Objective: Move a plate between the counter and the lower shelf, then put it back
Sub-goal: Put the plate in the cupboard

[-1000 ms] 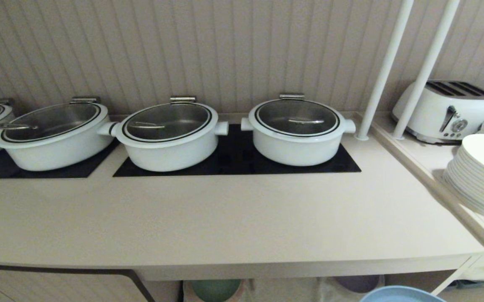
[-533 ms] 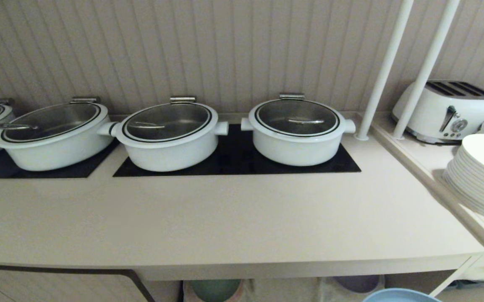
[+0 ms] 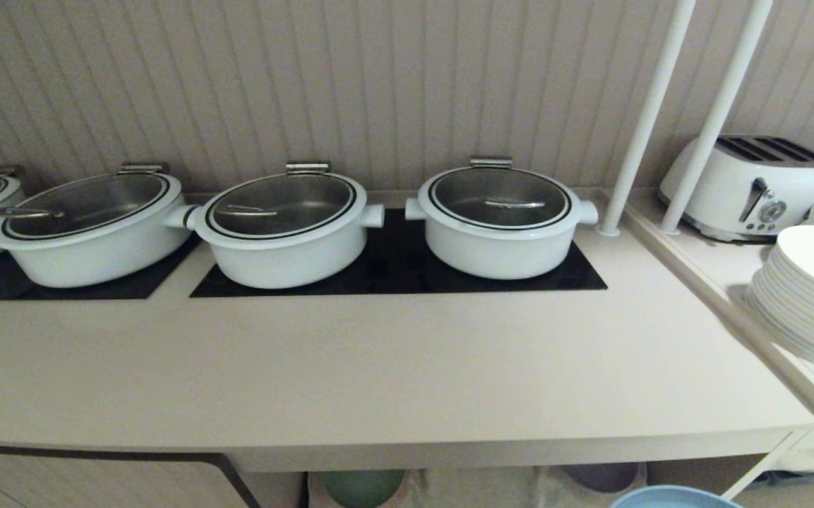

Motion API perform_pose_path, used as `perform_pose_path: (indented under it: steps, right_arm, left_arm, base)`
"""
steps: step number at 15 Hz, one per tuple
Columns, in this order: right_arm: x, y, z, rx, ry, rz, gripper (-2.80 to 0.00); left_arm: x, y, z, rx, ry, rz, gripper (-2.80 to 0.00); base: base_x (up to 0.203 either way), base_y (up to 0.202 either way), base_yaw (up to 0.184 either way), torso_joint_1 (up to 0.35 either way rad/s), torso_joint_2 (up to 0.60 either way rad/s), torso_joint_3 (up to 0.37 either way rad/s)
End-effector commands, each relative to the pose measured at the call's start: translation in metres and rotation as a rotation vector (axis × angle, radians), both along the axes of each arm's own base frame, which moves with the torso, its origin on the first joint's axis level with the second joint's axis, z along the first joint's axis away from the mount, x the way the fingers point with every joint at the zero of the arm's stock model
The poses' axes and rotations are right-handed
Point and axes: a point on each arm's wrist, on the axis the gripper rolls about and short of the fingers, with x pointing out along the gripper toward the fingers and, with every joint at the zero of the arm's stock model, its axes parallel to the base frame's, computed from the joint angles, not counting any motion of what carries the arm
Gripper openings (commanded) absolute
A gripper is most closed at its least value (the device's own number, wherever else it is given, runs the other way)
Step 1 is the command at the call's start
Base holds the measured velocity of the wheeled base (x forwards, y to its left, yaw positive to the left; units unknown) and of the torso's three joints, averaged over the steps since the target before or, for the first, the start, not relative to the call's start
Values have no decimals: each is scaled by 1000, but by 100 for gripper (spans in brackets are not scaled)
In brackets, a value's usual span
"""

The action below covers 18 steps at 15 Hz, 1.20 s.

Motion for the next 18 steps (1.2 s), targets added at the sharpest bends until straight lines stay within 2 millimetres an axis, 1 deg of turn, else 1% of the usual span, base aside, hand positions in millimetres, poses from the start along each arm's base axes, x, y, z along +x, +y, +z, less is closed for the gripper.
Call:
perform_pose_path:
  steps: [1, 10, 18]
  right_arm:
    - [-1, 0, 1, 1, 2, -1, -280]
    - [-1, 0, 2, 7, -2, -18, -280]
    - [-8, -2, 3, 10, -10, -26, -280]
  left_arm:
    - [0, 0, 0, -1, 0, 1, -280]
    - [0, 0, 0, -1, 0, 1, -280]
    - [0, 0, 0, -1, 0, 1, -280]
  base:
    - [0, 0, 0, 0, 0, 0]
    - [0, 0, 0, 0, 0, 0]
    - [0, 0, 0, 0, 0, 0]
